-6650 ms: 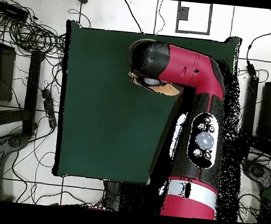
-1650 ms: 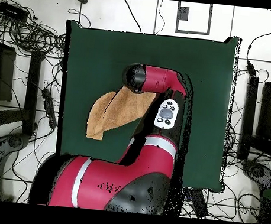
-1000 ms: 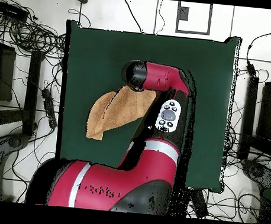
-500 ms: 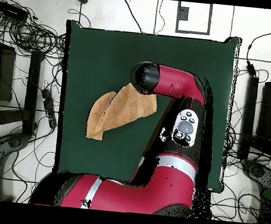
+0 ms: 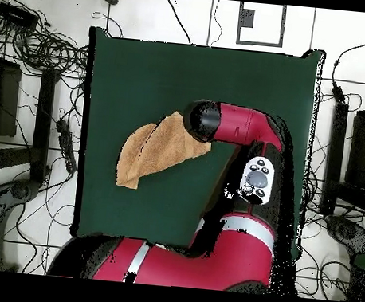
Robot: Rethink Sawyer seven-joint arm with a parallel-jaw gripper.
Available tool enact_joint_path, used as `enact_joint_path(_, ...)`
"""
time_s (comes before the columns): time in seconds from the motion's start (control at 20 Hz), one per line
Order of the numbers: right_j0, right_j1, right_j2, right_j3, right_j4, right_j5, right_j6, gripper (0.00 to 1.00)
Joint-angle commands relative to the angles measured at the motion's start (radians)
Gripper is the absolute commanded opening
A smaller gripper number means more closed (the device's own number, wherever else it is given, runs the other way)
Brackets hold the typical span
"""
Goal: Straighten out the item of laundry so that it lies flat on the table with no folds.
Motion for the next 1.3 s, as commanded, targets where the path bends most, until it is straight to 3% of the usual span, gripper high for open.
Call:
enact_joint_path(0.05,0.018,0.033,0.164,0.146,-0.058,-0.059,-0.076,1.00)
enact_joint_path(0.7,0.051,0.015,0.163,0.192,-0.062,-0.082,0.013,1.00)
enact_joint_path(1.3,0.049,0.073,0.194,0.161,-0.049,-0.126,0.029,1.00)
